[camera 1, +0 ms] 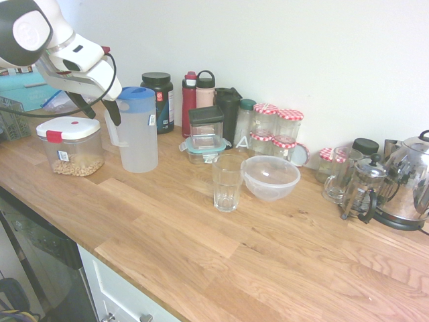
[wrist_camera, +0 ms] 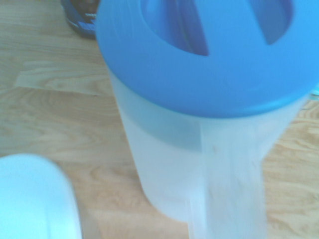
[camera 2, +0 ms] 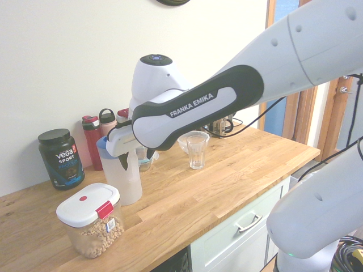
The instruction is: Pour me some water
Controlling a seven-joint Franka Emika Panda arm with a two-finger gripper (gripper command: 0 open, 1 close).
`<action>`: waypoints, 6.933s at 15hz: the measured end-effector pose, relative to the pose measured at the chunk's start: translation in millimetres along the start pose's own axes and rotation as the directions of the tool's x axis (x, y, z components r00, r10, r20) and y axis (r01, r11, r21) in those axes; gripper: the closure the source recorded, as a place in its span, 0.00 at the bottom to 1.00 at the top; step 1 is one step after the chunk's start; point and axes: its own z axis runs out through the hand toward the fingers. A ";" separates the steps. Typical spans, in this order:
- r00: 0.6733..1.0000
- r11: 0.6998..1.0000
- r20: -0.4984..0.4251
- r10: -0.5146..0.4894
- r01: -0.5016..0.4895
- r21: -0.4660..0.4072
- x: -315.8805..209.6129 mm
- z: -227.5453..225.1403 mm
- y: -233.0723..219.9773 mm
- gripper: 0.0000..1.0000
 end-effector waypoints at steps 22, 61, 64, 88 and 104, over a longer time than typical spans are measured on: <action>0.996 0.998 -0.066 -0.058 0.058 -0.004 11.6 32.3 -21.2 1.00; 0.422 0.512 0.499 -0.757 0.858 0.050 358.1 -54.2 295.3 1.00; 0.389 0.449 0.520 -0.761 0.893 -0.012 357.3 -45.7 277.2 1.00; 0.264 0.149 0.587 -0.765 0.960 -0.237 338.8 -6.1 190.4 1.00; 0.759 0.810 0.287 -0.585 0.561 0.169 342.3 -178.3 283.5 1.00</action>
